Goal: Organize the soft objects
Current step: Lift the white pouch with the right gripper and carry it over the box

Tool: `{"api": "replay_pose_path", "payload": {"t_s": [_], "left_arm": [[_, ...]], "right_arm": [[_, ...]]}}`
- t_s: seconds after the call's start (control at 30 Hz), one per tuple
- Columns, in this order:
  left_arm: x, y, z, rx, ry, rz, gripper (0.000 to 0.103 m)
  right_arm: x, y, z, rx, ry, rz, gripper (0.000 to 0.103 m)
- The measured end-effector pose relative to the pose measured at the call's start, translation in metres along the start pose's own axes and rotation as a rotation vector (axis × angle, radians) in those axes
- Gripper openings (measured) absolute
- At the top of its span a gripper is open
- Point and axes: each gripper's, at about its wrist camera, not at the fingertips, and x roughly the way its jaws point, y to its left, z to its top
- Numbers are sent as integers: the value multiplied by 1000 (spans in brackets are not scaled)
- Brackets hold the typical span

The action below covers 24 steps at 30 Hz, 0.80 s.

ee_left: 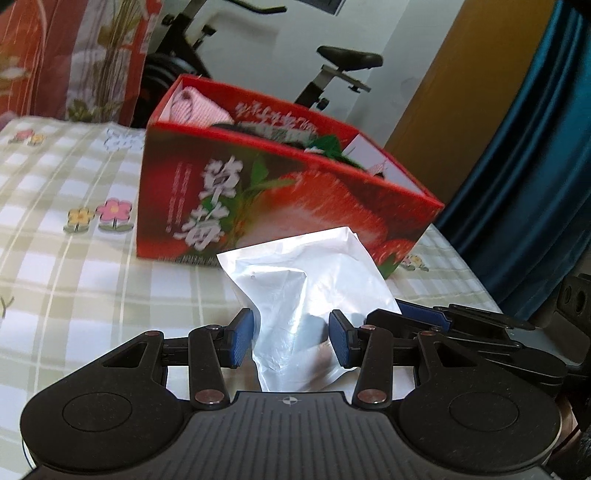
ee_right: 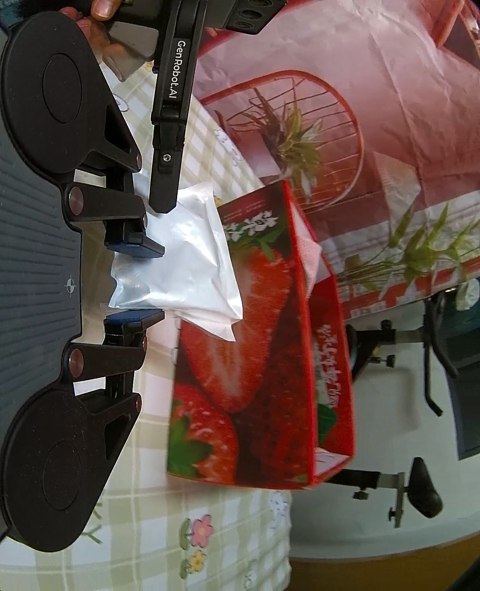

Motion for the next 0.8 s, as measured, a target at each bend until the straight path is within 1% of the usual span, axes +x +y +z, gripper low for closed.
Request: {"api": "replay_pose_path", "payload": {"t_s": [0.33, 0.5, 0.7, 0.8], "left_arm": [[-15, -19, 25, 52, -66, -24, 47], [-20, -28, 42, 75, -113, -37, 47], [-19, -35, 63, 102, -152, -45, 47], [-16, -38, 76, 112, -173, -46, 47]], "right_arm": [[-20, 5, 23, -45, -87, -22, 27], [-26, 4, 39, -60, -120, -32, 27], [-28, 0, 61, -97, -135, -44, 27], [-27, -4, 74, -93, -144, -40, 27]]}}
